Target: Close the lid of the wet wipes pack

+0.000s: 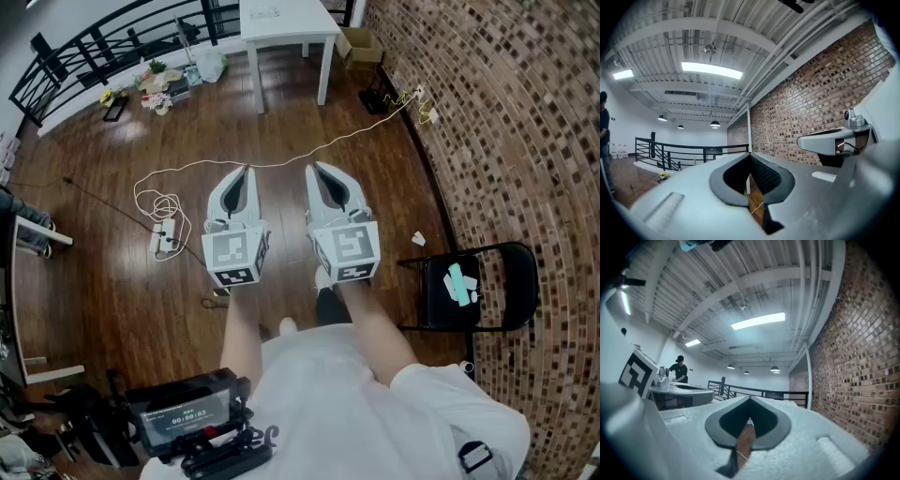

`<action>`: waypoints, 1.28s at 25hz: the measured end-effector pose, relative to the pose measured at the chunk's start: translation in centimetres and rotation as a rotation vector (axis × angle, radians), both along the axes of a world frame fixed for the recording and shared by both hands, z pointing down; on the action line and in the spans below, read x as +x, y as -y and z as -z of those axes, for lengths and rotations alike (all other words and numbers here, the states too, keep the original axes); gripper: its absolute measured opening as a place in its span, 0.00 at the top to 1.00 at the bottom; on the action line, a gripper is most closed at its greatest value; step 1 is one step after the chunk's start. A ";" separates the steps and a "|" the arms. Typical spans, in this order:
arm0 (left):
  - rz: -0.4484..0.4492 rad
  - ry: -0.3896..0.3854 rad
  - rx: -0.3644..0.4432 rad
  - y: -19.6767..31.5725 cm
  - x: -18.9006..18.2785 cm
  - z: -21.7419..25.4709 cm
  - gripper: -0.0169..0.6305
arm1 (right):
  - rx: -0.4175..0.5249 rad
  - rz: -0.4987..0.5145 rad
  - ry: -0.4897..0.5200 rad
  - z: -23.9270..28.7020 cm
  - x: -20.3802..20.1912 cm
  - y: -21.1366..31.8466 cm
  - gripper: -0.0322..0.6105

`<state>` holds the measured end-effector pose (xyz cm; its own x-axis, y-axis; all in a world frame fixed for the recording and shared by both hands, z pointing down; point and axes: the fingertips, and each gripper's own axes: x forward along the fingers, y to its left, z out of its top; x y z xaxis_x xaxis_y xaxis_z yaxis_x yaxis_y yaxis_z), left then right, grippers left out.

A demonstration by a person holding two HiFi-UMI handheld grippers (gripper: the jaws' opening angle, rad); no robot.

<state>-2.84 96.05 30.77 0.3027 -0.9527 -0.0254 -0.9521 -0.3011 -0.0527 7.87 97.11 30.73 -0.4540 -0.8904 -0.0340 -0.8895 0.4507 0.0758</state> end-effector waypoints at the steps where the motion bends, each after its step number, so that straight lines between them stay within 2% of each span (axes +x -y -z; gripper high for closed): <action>1: -0.015 -0.018 -0.008 1.2 1.1 0.0 0.95 | 0.010 0.009 -0.005 0.3 0.7 1.3 0.96; 4: -0.065 -0.057 -0.015 5.0 4.5 0.5 0.95 | 0.019 0.026 0.001 1.2 3.2 5.7 0.96; 6: -0.083 -0.049 0.008 7.7 6.6 1.5 0.95 | 0.013 0.030 0.012 1.7 5.0 8.8 0.96; 10: -0.048 -0.042 0.037 12.4 8.9 2.7 0.95 | 0.002 0.055 0.023 1.9 7.8 14.0 0.96; 16: -0.029 -0.042 -0.056 17.6 11.9 -0.8 0.95 | -0.075 0.129 0.037 -1.1 10.1 19.0 0.96; 25: -0.001 -0.063 -0.097 25.3 9.6 -2.8 0.95 | -0.139 0.177 0.013 -3.8 7.7 26.5 0.96; 32: -0.024 -0.090 -0.100 35.9 6.4 -3.6 0.95 | -0.151 0.158 -0.019 -4.6 4.2 36.7 0.96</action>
<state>3.56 60.11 34.36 0.3266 -0.9443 0.0409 -0.9440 -0.3237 0.0638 12.10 60.45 35.30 -0.5879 -0.8022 0.1039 -0.8057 0.5922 0.0126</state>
